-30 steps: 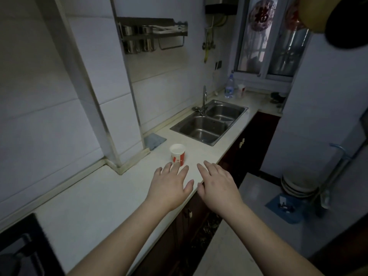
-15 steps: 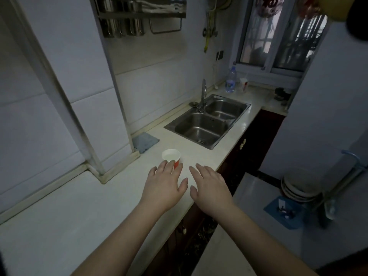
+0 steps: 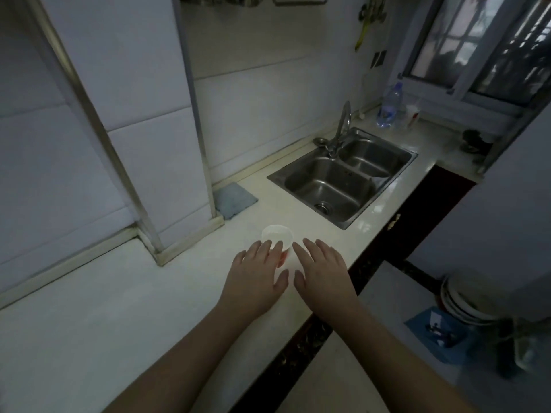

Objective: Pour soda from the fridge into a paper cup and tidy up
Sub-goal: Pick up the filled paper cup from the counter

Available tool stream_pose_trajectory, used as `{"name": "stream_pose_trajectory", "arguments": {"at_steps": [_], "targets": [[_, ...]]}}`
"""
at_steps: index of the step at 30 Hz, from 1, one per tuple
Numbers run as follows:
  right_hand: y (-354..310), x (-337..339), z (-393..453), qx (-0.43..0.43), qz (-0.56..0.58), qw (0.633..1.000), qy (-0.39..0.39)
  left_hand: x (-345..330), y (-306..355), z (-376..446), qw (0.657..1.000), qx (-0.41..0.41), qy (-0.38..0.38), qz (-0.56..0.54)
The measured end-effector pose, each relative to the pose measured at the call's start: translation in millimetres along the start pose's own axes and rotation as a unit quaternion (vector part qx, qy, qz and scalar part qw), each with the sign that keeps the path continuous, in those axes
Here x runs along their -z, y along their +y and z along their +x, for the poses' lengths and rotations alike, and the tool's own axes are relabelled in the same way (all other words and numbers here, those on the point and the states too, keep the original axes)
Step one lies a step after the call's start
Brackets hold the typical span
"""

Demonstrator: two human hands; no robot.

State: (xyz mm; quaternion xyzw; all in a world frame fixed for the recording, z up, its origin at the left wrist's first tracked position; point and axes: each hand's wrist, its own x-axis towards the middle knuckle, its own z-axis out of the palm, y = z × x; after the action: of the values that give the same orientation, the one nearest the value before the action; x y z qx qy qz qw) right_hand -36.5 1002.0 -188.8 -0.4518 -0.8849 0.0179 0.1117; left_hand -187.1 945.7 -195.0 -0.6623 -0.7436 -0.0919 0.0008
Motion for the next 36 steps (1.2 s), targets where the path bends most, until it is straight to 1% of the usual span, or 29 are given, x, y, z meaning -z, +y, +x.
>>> {"name": "stream_pose_trajectory", "arguments": {"at_steps": [3, 10, 13, 15, 18, 20, 22, 25, 27, 29, 32, 36], "targets": [[5, -10, 18, 0.024, 0.013, 0.999, -0.026, -12, -13, 6, 1.000, 0.014, 0.025, -0.012], [18, -39, 58, 0.086, 0.029, 0.994, -0.068, -38, -18, 19, 0.998, 0.057, 0.009, -0.024], [29, -54, 79, 0.128, 0.048, 0.987, -0.082, -55, -16, 27, 0.994, 0.087, -0.003, -0.069], [37, -63, 94, 0.165, 0.055, 0.981, -0.084, -66, -11, 35, 0.990, 0.110, 0.011, -0.089], [48, -73, 117, 0.215, 0.082, 0.967, -0.107, -79, -1, 48, 0.982, 0.159, 0.040, -0.093], [56, -78, 132, 0.247, 0.095, 0.955, -0.138, -88, 5, 55, 0.974, 0.199, 0.056, -0.093], [64, -84, 145, 0.268, 0.092, 0.942, -0.179, -91, 10, 59, 0.962, 0.250, 0.036, -0.106], [72, -93, 158, 0.298, 0.094, 0.930, -0.196, -94, 16, 62, 0.940, 0.310, 0.023, -0.144], [76, -99, 165, 0.318, 0.092, 0.920, -0.210, -98, 21, 62, 0.917, 0.346, 0.031, -0.196], [80, -103, 170, 0.343, 0.089, 0.905, -0.235, -106, 27, 58, 0.879, 0.388, 0.044, -0.273], [80, -107, 179, 0.377, 0.067, 0.885, -0.264, -118, 36, 55, 0.802, 0.460, 0.061, -0.377], [78, -108, 192, 0.406, 0.052, 0.868, -0.279, -136, 44, 55, 0.687, 0.547, 0.088, -0.470]]}}
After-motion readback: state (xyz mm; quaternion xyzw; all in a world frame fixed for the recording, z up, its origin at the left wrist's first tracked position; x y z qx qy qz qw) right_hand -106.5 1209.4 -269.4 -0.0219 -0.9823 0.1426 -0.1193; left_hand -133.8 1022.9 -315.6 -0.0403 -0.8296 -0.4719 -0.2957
